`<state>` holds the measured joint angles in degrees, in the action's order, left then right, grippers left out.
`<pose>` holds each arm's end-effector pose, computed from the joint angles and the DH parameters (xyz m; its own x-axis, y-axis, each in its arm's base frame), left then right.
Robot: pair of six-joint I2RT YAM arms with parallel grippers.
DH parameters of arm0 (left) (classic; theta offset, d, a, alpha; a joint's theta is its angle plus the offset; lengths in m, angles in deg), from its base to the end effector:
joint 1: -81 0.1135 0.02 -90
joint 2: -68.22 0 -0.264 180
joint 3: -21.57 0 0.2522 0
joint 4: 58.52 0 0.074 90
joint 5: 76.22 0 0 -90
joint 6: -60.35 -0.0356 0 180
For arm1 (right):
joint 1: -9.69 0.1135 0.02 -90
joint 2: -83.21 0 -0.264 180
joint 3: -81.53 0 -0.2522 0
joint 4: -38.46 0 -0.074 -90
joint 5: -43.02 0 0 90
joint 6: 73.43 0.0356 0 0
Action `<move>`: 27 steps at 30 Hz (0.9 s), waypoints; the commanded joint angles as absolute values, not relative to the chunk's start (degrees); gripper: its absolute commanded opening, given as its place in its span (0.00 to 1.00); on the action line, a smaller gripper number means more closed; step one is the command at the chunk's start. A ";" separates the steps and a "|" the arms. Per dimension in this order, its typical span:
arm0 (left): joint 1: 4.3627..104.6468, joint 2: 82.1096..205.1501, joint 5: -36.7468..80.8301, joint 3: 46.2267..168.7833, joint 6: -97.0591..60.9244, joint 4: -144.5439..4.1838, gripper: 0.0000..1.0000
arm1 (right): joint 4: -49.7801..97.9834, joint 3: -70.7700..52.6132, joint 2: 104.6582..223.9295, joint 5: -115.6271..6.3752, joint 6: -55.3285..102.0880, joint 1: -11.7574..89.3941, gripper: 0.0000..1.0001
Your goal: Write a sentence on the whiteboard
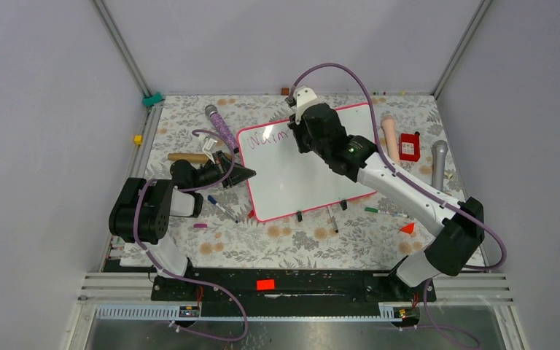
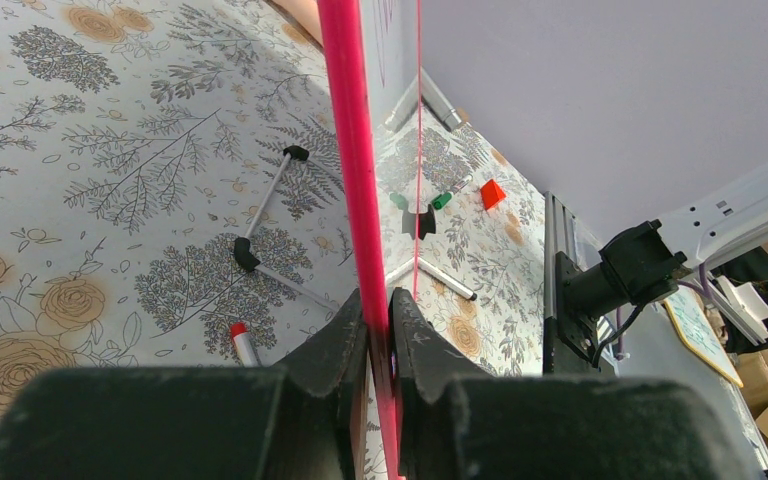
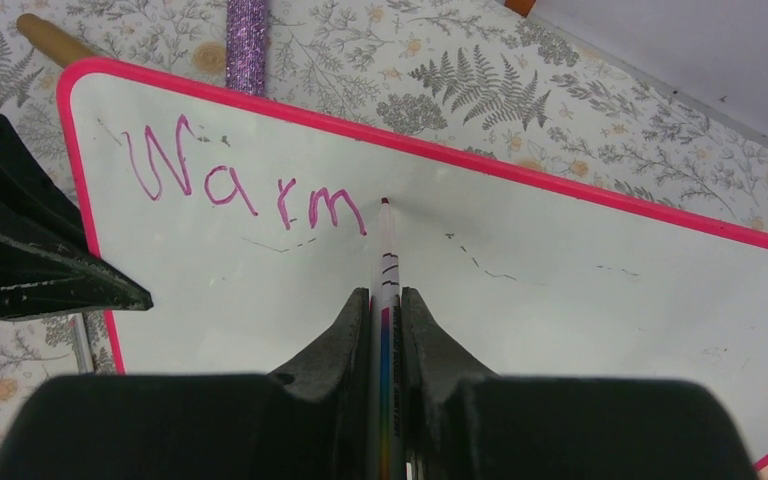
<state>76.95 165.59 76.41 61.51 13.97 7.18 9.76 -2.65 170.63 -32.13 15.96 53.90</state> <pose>0.2761 -0.0512 0.1758 -0.5233 -0.2809 -0.8045 0.7571 0.2800 -0.5902 0.2639 0.2440 0.3765 -0.2433 -0.2511 -0.9369 -0.5043 0.8578 -0.0989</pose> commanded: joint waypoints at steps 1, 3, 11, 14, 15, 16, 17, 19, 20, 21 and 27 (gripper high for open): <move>76.79 165.35 77.17 62.32 9.67 12.08 0.00 | 10.30 0.22 171.76 -28.93 14.44 54.29 0.00; 76.81 165.34 77.18 62.32 9.72 12.09 0.00 | 10.36 0.29 172.06 -28.44 14.25 54.33 0.00; 76.79 164.95 76.80 61.87 9.27 11.99 0.00 | 10.35 -0.11 172.21 -25.84 13.67 54.32 0.00; 76.79 165.08 76.96 62.05 9.38 11.99 0.00 | 10.30 -0.37 171.91 -24.66 13.53 54.34 0.00; 76.79 165.12 76.84 61.99 9.38 12.00 0.00 | 10.32 -0.39 171.83 -24.46 13.43 54.31 0.00; 76.79 165.08 76.84 61.97 9.30 11.96 0.00 | 10.36 -0.42 171.69 -24.41 13.40 54.29 0.00; 76.81 165.07 76.84 61.97 9.29 11.92 0.00 | 10.33 -0.50 171.56 -24.44 13.54 54.29 0.00; 76.79 165.18 76.84 62.01 9.29 12.00 0.00 | 10.35 -0.65 171.03 -24.89 13.73 54.29 0.00; 76.79 165.05 76.84 61.97 9.29 12.00 0.00 | 10.31 -0.73 170.40 -25.43 13.77 54.31 0.00; 76.79 165.00 76.82 61.97 9.29 11.99 0.00 | 10.47 -0.81 170.01 -26.05 13.81 54.28 0.00; 76.83 165.15 76.87 61.97 9.37 12.02 0.00 | 12.74 -1.74 167.36 -28.28 13.88 54.26 0.00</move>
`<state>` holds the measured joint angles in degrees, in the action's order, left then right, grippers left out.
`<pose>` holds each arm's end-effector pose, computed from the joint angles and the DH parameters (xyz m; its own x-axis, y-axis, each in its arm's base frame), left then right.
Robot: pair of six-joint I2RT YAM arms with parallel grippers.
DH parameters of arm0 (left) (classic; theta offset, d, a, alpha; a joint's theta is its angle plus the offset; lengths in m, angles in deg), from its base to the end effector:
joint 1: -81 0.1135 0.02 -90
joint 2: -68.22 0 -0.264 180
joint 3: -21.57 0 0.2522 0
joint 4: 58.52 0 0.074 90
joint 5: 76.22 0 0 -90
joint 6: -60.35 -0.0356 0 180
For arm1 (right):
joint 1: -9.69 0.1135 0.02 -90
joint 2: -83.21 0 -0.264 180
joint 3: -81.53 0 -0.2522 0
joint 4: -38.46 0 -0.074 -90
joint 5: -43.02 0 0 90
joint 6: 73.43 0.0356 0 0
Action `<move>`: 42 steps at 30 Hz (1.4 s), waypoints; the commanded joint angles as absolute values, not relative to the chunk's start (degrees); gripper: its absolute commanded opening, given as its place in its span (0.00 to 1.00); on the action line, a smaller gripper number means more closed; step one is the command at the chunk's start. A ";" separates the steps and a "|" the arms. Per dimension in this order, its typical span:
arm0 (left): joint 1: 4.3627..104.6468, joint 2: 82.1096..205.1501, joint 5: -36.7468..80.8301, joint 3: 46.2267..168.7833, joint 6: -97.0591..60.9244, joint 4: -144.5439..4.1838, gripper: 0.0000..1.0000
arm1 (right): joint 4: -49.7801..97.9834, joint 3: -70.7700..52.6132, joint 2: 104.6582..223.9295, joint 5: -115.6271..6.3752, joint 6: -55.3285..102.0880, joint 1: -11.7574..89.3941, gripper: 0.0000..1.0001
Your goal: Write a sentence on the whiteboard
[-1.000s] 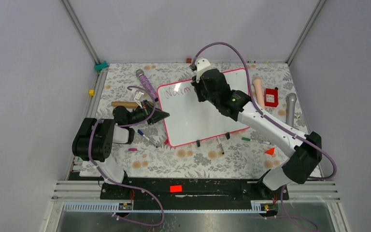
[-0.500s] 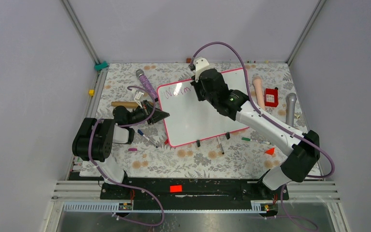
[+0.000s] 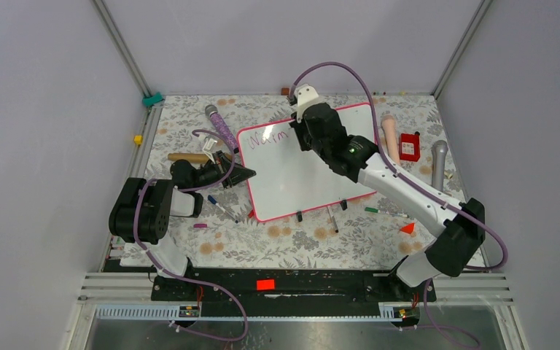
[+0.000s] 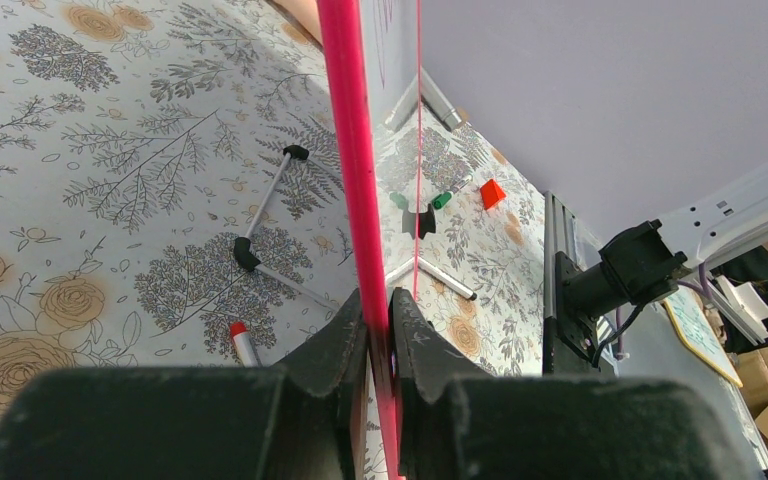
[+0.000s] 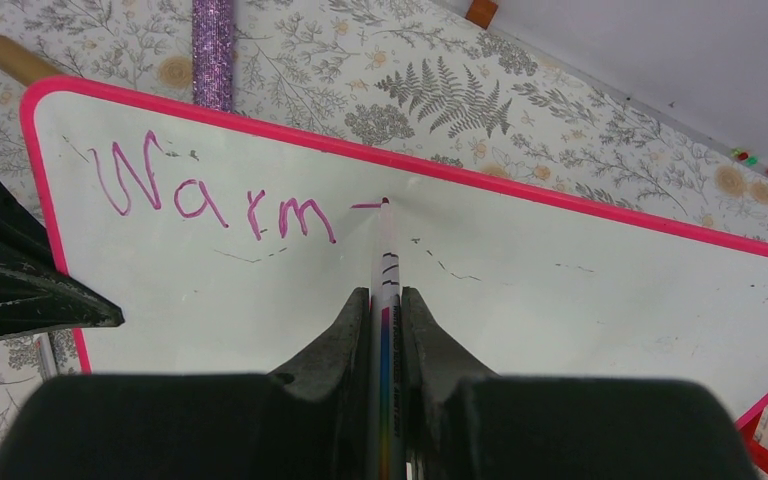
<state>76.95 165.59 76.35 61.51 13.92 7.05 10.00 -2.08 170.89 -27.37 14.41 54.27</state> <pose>0.2762 -0.0512 0.1756 -0.5242 -0.2812 -0.8039 0.7559 0.2811 -0.5912 0.2647 0.2440 0.3791 -0.2241 -0.2707 -0.9362 -0.4450 0.8831 -0.1488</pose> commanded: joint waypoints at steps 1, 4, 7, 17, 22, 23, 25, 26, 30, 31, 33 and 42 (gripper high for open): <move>76.80 165.11 76.85 61.97 9.38 11.98 0.00 | 12.75 -1.54 167.37 -28.46 13.90 54.26 0.00; 76.79 165.13 76.88 61.98 9.38 12.00 0.00 | 12.71 -0.65 167.71 -29.02 13.80 54.27 0.00; 76.79 165.15 76.87 61.97 9.38 11.93 0.00 | 12.13 0.36 168.55 -29.14 13.85 54.30 0.00; 76.79 165.25 76.94 62.06 9.38 11.98 0.00 | 12.05 1.75 170.95 -29.31 13.61 54.29 0.00; 76.83 165.21 76.96 62.05 9.38 12.00 0.00 | 12.12 2.56 172.08 -29.32 13.49 54.27 0.00; 76.79 165.17 76.91 62.10 9.38 12.00 0.00 | 12.08 2.52 172.18 -29.25 13.49 54.21 0.00; 76.81 165.17 76.96 62.06 9.38 12.00 0.00 | 12.12 2.33 172.33 -28.95 13.49 54.20 0.00; 76.79 165.20 76.93 62.04 9.38 11.98 0.00 | 12.13 2.07 172.41 -28.90 13.41 54.23 0.00; 76.79 165.26 76.95 62.05 9.43 11.94 0.00 | 12.11 1.01 172.16 -28.37 13.50 54.18 0.00; 76.81 165.25 76.89 62.04 9.48 11.95 0.00 | 12.05 0.57 172.00 -28.28 13.68 54.21 0.00; 76.81 165.44 76.90 62.14 9.59 11.96 0.00 | 12.10 -0.50 171.38 -28.21 14.02 54.25 0.00; 76.82 165.46 76.91 62.15 9.73 11.96 0.00 | 12.11 -6.84 167.90 -28.61 15.36 54.22 0.00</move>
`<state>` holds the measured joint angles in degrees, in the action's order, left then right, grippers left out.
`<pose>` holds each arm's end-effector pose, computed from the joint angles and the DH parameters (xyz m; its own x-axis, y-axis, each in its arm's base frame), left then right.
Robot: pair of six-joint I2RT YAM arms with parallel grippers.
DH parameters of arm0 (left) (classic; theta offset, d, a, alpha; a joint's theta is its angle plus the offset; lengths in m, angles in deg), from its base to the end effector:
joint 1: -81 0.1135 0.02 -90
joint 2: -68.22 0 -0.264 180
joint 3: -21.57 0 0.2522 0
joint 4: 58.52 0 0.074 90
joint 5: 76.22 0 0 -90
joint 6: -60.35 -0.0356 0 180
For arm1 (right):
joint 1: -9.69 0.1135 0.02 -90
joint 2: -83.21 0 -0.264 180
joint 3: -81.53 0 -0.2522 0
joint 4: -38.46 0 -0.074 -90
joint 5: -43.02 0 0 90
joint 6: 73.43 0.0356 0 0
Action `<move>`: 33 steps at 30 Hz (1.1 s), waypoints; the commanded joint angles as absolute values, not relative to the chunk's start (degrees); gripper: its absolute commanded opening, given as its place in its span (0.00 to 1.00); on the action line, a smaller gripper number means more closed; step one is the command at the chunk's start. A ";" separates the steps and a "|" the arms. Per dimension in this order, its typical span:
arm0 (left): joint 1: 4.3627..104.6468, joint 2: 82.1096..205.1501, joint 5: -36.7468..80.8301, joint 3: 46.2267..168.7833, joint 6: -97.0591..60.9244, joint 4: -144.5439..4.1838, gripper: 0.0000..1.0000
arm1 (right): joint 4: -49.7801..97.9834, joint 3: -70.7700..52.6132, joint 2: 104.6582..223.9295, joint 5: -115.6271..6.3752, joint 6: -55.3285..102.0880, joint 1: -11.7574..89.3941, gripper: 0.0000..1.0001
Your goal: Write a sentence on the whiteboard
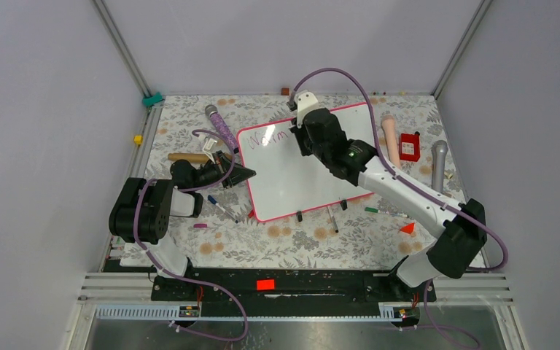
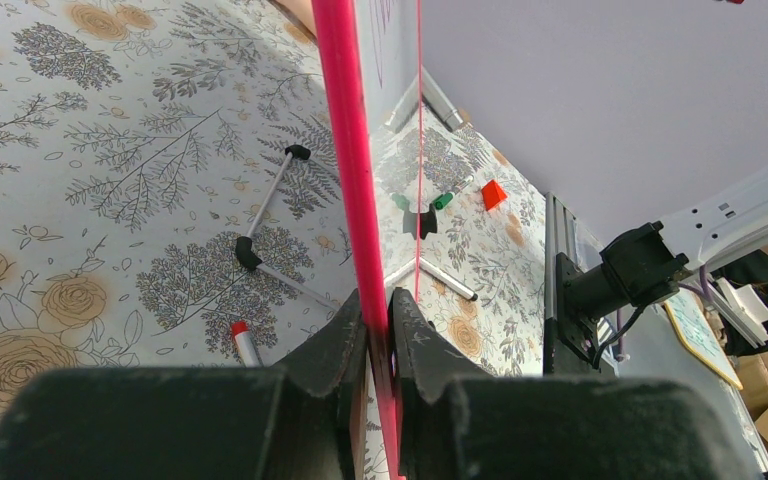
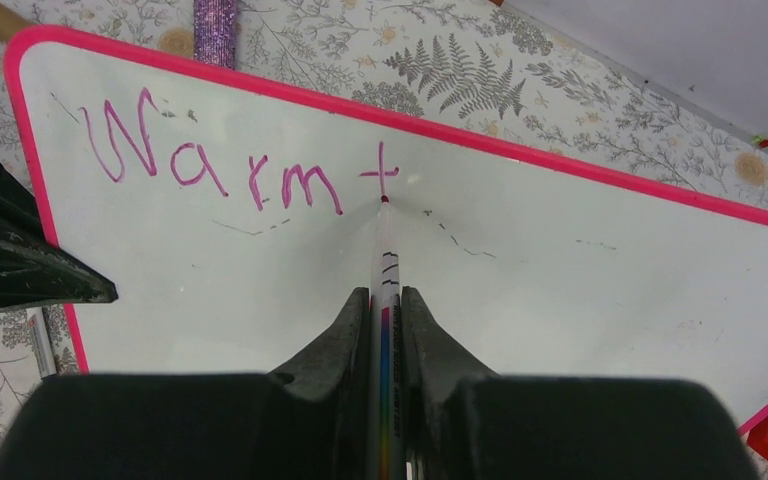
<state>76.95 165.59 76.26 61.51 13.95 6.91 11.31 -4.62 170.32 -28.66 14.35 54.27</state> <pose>0.2763 -0.0512 0.1754 -0.5261 -0.2822 -0.8022 0.7538 0.2821 -0.5935 0.2630 0.2434 0.3692 -0.2305 -0.2788 -0.9323 -0.4658 0.8728 -0.1458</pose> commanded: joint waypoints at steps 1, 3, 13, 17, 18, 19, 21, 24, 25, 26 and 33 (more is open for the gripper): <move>76.79 165.45 76.95 62.14 9.73 11.98 0.00 | 12.08 -7.41 167.62 -28.56 15.46 54.20 0.00; 76.79 165.35 76.96 62.10 9.66 12.00 0.00 | 12.12 -8.36 166.98 -28.62 15.72 54.17 0.00; 76.79 165.34 76.92 62.05 9.64 12.00 0.00 | 12.05 -7.34 167.37 -26.45 15.17 54.18 0.00; 76.79 165.36 76.96 62.01 9.64 11.99 0.00 | 11.65 -5.43 168.81 -25.65 14.64 54.01 0.00; 76.84 165.39 76.97 62.05 9.64 12.00 0.00 | 11.42 -4.95 169.20 -25.58 14.63 53.93 0.00; 76.79 165.35 76.90 62.05 9.65 11.96 0.00 | 11.33 -4.61 169.37 -25.54 14.70 53.89 0.00; 76.79 165.39 76.93 62.05 9.64 11.99 0.00 | 11.32 -4.18 169.56 -25.73 14.65 53.74 0.00; 76.79 165.44 76.93 62.14 9.64 11.97 0.00 | 11.20 -3.57 169.23 -25.89 14.55 53.81 0.00; 76.79 165.46 76.96 62.14 9.64 12.00 0.00 | 11.07 -3.37 169.03 -25.99 14.50 53.75 0.00; 76.79 165.43 76.96 62.14 9.64 12.00 0.00 | 10.96 -3.21 168.75 -26.10 14.48 53.75 0.00; 76.79 165.54 76.98 62.23 9.64 11.99 0.00 | 10.88 -2.70 166.37 -26.82 14.30 53.28 0.00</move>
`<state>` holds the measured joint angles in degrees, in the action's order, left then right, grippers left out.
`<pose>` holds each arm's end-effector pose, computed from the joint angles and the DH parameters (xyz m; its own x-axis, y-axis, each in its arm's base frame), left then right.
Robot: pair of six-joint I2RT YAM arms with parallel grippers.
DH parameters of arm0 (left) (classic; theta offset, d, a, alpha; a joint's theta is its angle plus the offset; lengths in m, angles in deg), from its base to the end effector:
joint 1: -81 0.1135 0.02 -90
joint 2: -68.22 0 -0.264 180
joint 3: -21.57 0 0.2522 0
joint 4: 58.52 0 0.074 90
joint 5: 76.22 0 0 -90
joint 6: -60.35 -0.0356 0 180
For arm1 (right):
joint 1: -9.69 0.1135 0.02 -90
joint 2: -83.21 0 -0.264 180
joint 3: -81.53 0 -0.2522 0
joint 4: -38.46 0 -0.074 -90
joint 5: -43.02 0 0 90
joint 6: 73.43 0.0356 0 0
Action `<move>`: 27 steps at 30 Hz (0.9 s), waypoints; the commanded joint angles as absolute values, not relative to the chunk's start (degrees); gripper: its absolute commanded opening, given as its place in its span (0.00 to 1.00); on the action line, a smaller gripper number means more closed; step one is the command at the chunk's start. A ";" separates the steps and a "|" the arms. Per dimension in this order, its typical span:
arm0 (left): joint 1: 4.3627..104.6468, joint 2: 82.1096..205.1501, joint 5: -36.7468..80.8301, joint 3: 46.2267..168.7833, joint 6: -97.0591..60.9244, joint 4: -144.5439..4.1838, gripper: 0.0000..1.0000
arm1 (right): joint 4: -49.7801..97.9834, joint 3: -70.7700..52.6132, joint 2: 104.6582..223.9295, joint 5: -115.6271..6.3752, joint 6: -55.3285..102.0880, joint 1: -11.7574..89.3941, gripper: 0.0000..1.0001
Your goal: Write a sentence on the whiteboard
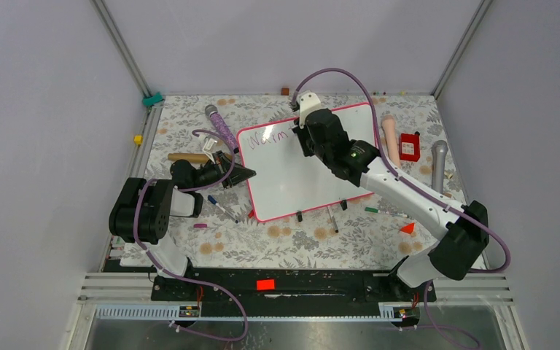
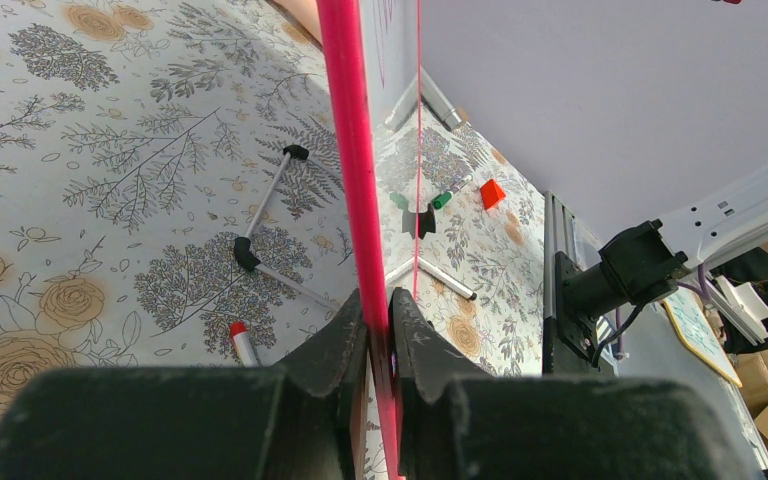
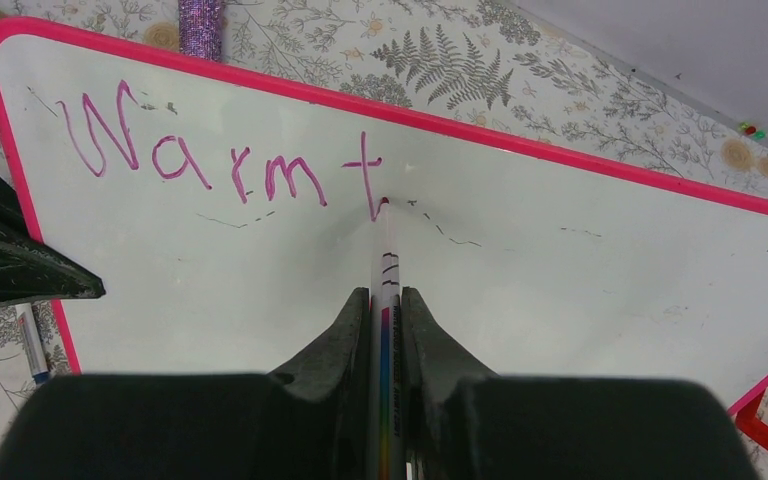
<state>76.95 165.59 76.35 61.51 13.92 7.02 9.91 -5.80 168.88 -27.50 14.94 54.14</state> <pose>0.2762 -0.0512 0.1755 -0.5246 -0.2812 -0.8036 0.7556 0.2811 -0.5916 0.2585 0.2369 0.3680 -0.2496 -0.2824 -0.9262 -0.4461 0.8825 -0.1489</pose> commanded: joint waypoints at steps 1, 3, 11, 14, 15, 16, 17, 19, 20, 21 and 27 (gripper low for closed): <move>76.79 165.57 76.99 62.23 9.69 12.00 0.00 | 10.90 -2.44 166.50 -26.73 14.28 53.16 0.00; 76.79 165.61 77.06 62.24 9.73 12.00 0.00 | 10.86 -2.05 166.75 -26.77 14.28 52.82 0.00; 76.79 165.67 76.98 62.34 9.73 11.96 0.00 | 10.85 -0.29 168.39 -27.42 14.14 51.86 0.00; 76.79 165.62 77.00 62.32 9.73 11.98 0.00 | 10.93 0.41 169.38 -27.60 14.20 51.67 0.00; 76.79 165.71 77.00 62.32 9.73 12.05 0.00 | 10.97 0.63 169.72 -27.65 14.19 51.56 0.00; 76.83 165.70 77.04 62.32 9.74 11.97 0.00 | 10.96 0.83 170.06 -27.74 14.30 51.49 0.00; 76.80 165.69 77.02 62.32 9.81 11.93 0.00 | 10.96 1.03 170.33 -27.89 14.28 51.45 0.00; 76.79 165.57 77.02 62.36 9.82 11.96 0.00 | 10.86 1.24 170.85 -28.14 14.36 51.35 0.00; 76.79 165.71 77.06 62.37 9.83 12.00 0.00 | 10.89 1.11 170.94 -28.17 14.37 51.24 0.00; 76.79 165.75 77.00 62.32 9.82 11.94 0.00 | 10.90 0.96 170.97 -28.16 14.47 51.25 0.00; 76.80 165.70 77.01 62.32 9.88 12.00 0.00 | 10.97 -0.69 170.20 -28.61 15.03 51.24 0.00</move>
<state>76.95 165.59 76.37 61.51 13.95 7.05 9.89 -1.21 170.87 -28.09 14.89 51.67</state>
